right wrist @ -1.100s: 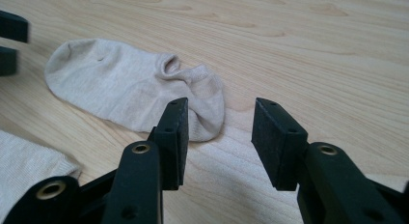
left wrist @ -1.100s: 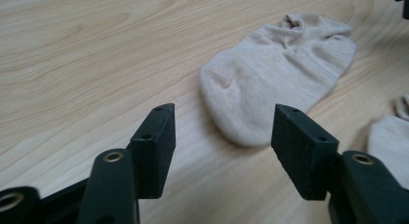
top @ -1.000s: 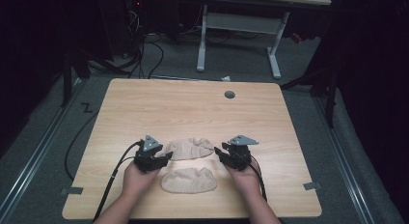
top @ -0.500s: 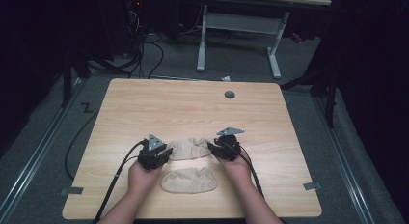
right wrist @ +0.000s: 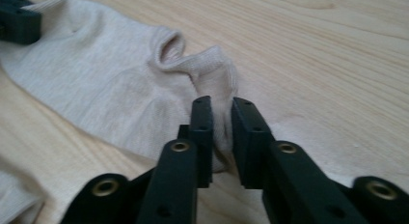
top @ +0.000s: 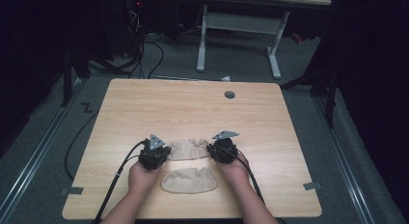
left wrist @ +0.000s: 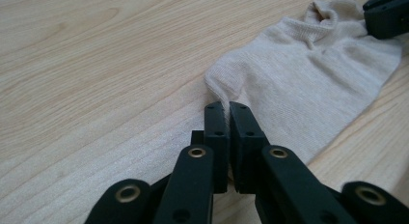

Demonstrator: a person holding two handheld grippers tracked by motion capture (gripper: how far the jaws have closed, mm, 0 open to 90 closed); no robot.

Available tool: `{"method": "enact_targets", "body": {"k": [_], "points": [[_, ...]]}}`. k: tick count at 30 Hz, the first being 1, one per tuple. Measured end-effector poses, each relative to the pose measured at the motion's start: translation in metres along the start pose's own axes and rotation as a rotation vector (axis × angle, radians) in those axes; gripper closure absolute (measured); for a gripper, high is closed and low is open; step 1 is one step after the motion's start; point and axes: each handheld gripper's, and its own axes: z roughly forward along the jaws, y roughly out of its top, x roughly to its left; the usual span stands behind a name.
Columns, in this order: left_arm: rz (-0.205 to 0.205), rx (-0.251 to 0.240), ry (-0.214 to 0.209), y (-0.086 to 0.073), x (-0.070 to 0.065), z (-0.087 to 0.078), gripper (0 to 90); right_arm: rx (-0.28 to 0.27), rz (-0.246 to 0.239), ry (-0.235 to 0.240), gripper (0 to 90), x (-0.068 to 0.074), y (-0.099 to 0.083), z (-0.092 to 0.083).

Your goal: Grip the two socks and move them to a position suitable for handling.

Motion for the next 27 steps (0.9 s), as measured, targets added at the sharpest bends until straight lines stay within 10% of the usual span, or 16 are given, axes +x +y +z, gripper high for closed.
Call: {"method": "enact_targets", "body": {"k": [27], "points": [[-0.043,-0.129,-0.011,0.0,-0.002,-0.013,87.9,-0.14,-0.038,-0.011,84.0,0.01,-0.003,-0.023]]}}
